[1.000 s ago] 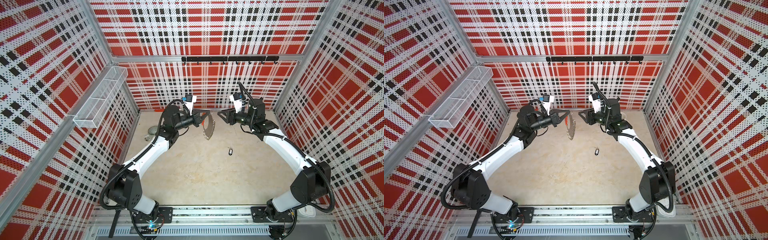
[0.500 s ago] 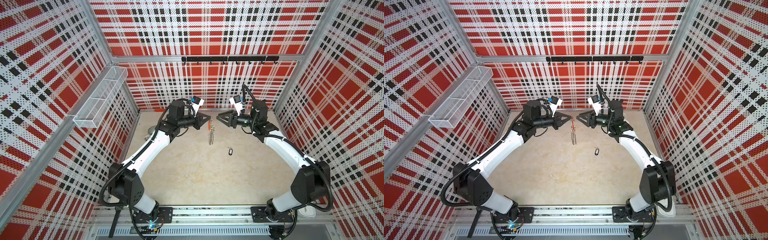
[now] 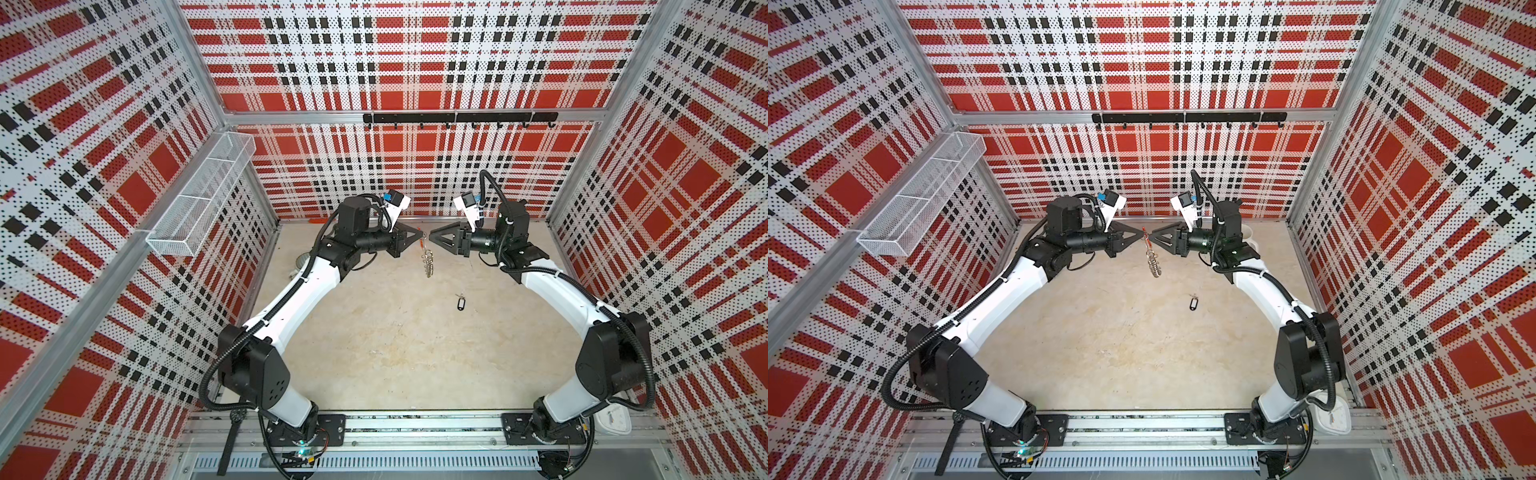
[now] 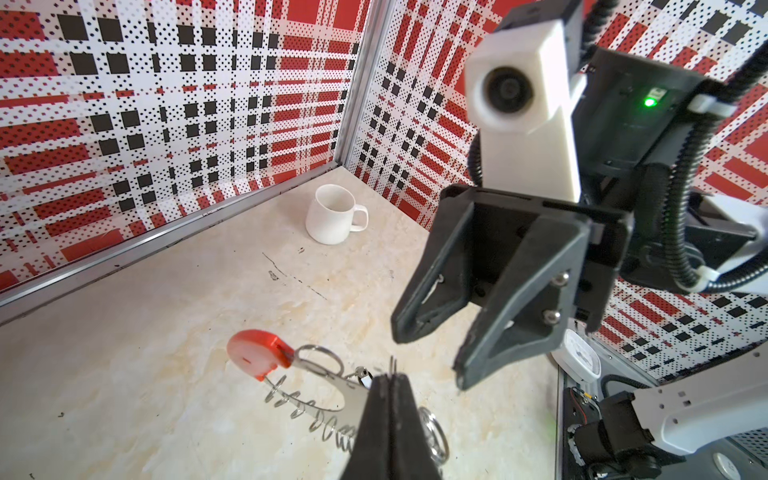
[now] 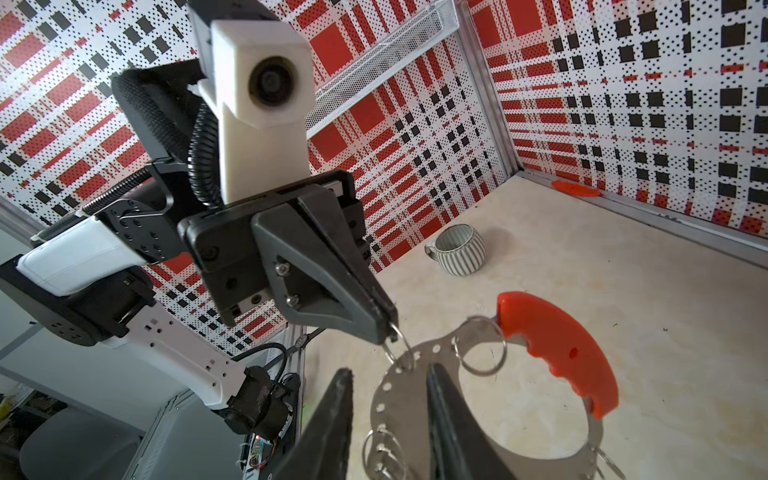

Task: Put the keys on the keyring

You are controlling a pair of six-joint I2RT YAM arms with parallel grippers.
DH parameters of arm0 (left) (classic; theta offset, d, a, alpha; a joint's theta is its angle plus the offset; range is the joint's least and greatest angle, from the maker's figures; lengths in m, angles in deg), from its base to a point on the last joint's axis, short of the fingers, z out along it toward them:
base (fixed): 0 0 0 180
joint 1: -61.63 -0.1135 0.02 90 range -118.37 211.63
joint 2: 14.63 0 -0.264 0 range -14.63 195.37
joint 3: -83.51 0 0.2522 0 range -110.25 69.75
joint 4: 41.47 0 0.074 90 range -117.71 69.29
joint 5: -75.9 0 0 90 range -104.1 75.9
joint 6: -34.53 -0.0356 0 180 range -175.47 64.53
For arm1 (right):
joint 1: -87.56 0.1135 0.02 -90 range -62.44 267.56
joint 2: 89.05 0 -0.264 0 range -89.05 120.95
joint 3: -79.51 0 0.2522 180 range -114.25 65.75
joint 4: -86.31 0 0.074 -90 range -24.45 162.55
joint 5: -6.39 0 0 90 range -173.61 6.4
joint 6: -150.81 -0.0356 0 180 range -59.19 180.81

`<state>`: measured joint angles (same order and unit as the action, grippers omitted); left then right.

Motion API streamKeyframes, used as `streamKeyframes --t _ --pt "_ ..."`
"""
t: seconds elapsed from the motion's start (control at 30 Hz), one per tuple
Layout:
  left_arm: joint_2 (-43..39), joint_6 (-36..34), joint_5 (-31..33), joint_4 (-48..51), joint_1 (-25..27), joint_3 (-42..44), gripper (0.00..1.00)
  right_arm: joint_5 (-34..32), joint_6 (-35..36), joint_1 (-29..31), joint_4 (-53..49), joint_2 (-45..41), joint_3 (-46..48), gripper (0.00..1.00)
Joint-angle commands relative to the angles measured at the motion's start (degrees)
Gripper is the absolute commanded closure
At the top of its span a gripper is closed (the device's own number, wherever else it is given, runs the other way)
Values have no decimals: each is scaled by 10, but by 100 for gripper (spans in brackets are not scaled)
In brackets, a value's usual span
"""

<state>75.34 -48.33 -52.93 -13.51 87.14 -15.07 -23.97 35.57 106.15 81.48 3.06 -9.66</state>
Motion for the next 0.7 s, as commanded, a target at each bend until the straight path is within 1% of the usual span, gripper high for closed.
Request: streamKeyframes --t 0.0,0.27,0.37,0.47,0.67 --pt "0 -6 -16 -6 6 -20 100 15 -1 4 24 7 -16 67" --pt "7 -6 -16 -6 12 -25 100 24 -16 11 42 17 -17 78" --pt "9 -5 -18 -6 14 -27 100 28 -18 13 43 21 -15 85" --pt "9 -6 -18 -6 14 -28 100 30 -17 15 43 22 -13 87" --pt "13 -5 -20 -6 15 -30 100 30 -25 16 54 23 -12 99"
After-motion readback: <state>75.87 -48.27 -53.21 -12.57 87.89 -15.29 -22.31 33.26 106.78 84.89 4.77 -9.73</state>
